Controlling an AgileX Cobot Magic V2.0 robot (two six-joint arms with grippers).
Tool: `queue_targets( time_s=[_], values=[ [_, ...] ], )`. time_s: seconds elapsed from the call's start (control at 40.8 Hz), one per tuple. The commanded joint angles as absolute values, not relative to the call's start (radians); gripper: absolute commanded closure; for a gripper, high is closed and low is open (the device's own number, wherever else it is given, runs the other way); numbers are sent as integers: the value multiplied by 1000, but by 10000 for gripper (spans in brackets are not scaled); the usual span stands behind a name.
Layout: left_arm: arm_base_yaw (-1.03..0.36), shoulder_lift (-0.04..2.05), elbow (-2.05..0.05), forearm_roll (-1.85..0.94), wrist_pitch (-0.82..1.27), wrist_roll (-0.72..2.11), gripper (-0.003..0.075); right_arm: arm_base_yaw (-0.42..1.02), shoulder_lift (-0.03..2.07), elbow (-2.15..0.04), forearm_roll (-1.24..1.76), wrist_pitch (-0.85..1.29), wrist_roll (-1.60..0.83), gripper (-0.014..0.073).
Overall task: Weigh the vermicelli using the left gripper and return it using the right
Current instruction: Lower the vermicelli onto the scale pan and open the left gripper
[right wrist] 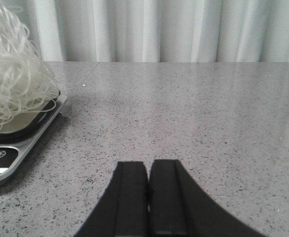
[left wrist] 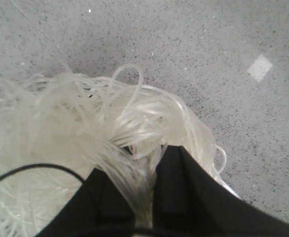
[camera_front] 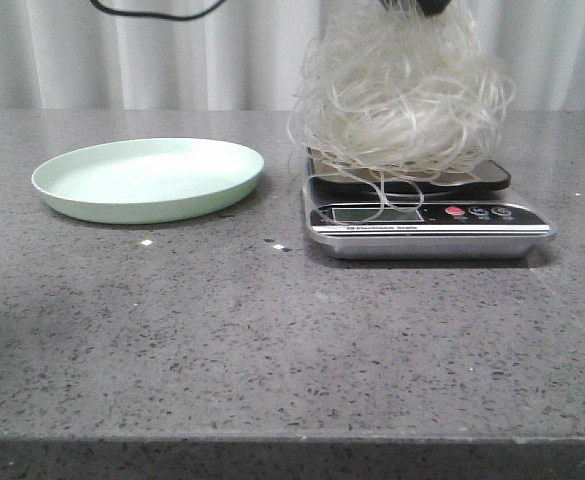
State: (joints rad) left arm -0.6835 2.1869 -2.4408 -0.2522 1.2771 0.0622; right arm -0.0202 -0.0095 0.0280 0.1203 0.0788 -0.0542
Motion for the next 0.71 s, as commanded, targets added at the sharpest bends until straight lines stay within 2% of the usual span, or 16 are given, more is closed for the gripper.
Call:
queue_targets(
  time_s=[0.0, 0.441, 0.539, 0.686],
  values=[
    [-689, 2140, -2464, -283, 1262, 55, 580, -28, -27, 20, 110, -6, -53, 444],
    [-689, 2150, -2462, -286, 1262, 55, 571, -28, -27, 20, 110, -6, -53, 444],
    [-689, 2150, -2462, -290, 1262, 55, 475, -28, -27, 20, 110, -6, -53, 444],
    [-689, 2141, -2462, -290, 1262, 55, 222, -28, -27, 20, 110, -6, -53, 444]
  ],
)
